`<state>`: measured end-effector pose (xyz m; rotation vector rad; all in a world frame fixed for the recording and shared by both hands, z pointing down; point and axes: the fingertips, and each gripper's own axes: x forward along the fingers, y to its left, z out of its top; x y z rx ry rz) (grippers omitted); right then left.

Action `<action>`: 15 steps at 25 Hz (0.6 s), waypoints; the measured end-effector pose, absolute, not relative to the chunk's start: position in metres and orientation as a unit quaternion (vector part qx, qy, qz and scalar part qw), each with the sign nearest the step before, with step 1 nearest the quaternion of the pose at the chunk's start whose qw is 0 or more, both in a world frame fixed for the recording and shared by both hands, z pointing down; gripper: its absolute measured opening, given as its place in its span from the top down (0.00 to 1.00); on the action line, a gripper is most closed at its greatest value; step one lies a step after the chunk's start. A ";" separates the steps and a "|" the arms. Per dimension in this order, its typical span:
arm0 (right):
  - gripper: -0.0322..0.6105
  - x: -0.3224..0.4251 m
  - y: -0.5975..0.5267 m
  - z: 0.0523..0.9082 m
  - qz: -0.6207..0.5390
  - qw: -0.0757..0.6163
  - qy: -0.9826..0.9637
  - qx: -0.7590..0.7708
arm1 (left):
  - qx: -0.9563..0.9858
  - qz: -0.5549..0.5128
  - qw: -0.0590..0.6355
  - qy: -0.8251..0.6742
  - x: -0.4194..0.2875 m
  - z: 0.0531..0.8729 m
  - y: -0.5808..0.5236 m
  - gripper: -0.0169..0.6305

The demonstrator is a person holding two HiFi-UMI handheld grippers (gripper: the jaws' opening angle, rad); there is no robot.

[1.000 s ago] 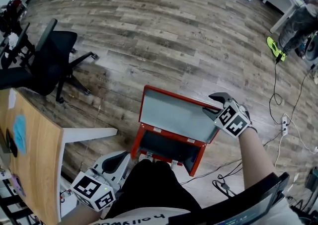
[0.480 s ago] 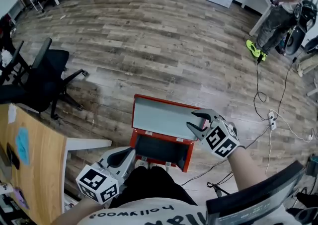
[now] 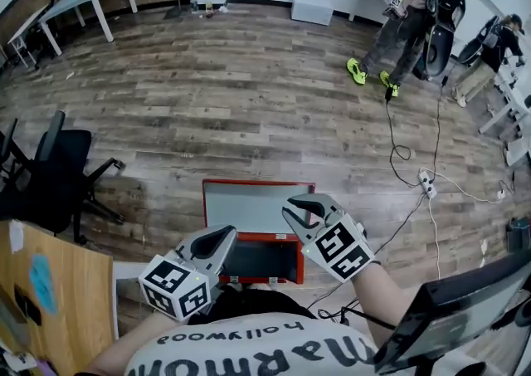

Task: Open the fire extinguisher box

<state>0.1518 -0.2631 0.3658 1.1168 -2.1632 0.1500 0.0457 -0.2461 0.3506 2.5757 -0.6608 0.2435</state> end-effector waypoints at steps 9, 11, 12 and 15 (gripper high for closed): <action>0.89 0.137 -0.240 0.327 0.137 0.261 -0.827 0.479 | 0.973 0.086 0.167 -0.136 0.068 0.310 -0.242 0.97; 0.89 0.134 -0.230 0.324 0.159 0.236 -0.827 0.484 | 0.978 0.081 0.155 -0.114 0.068 0.300 -0.238 0.97; 0.89 0.132 -0.224 0.323 0.171 0.224 -0.829 0.484 | 0.978 0.074 0.164 -0.108 0.066 0.295 -0.237 0.97; 0.90 0.129 -0.211 0.318 0.206 0.180 -0.834 0.479 | 0.971 0.054 0.213 -0.091 0.066 0.284 -0.234 0.97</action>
